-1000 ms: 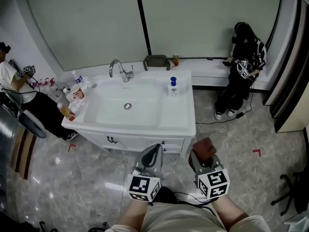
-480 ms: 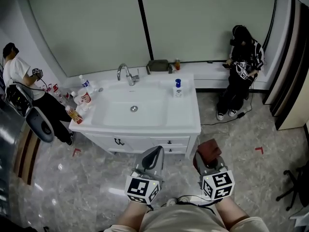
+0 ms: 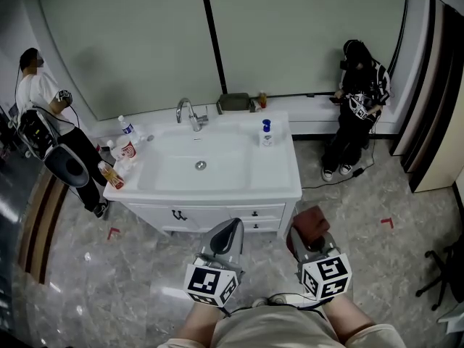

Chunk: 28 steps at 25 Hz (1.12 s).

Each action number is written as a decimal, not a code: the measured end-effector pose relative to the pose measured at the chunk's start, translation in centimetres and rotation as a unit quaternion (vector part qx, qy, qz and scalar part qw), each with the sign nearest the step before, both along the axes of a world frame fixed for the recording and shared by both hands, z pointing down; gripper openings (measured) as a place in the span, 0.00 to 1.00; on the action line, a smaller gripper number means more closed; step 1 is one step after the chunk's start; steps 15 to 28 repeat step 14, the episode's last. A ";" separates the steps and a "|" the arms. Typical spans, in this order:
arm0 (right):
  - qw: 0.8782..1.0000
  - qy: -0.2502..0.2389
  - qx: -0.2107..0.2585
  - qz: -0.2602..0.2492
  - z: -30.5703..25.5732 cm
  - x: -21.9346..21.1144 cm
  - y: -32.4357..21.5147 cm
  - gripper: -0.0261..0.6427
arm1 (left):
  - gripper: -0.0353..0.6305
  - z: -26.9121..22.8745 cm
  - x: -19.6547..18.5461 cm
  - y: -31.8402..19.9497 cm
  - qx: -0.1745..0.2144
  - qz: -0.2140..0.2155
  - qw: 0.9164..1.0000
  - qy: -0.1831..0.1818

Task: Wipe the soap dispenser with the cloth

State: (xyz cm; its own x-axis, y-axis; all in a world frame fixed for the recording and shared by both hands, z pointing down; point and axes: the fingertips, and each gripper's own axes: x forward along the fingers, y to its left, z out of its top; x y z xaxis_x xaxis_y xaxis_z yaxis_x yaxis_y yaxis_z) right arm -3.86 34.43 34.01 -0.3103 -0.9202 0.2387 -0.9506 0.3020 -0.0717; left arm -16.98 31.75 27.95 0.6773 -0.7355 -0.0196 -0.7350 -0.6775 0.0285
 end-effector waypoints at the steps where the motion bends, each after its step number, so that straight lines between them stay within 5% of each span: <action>1: 1.000 0.002 0.001 0.000 0.0 -0.1 0.0 0.15 | 0.05 0.0 0.0 0.0 0.001 0.001 1.000 0.000; 28: 1.000 0.010 -0.002 0.007 0.0 0.4 -0.3 0.15 | 0.05 0.6 0.3 -0.2 -0.008 0.006 1.000 0.000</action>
